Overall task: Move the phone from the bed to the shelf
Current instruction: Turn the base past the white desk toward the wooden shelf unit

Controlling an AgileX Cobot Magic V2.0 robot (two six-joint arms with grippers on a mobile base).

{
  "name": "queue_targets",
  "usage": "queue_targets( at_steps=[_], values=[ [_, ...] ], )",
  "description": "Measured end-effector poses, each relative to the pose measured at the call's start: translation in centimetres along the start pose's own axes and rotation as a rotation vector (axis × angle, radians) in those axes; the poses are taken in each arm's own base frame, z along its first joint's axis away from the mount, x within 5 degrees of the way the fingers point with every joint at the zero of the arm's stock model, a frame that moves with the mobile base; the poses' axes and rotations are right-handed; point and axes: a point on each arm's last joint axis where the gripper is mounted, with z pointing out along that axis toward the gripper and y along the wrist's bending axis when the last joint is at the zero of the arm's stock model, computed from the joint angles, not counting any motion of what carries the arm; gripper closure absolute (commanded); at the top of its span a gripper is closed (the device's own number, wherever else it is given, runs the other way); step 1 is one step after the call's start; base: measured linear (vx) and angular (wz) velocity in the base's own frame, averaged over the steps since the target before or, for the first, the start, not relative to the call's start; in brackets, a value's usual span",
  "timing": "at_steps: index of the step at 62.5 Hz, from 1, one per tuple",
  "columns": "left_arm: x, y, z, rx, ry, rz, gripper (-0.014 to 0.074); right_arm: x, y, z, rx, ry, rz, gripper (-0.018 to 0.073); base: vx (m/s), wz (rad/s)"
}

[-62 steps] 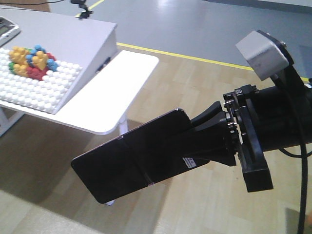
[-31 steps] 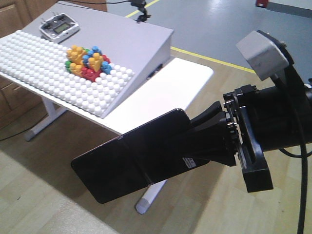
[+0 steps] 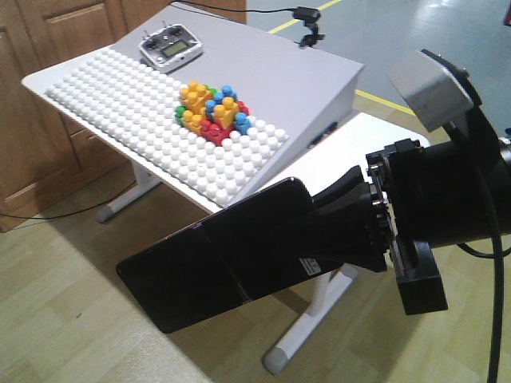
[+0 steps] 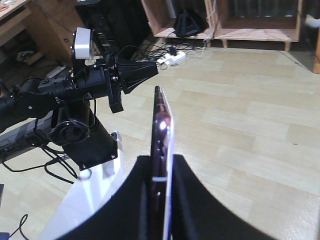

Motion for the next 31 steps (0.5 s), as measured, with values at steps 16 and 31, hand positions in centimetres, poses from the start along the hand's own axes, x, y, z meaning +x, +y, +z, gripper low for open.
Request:
queue_targets(
  at_steps=[16,31],
  values=[
    [0.00,0.00,0.00,0.000,0.000,0.000,0.0596,0.00,0.00,0.00,0.000,0.000,0.000,0.0564,0.13,0.35],
    [0.00,0.00,0.00,0.000,0.000,0.000,0.0596,0.00,0.00,0.00,0.000,0.000,0.000,0.0564,0.14,0.47]
  ],
)
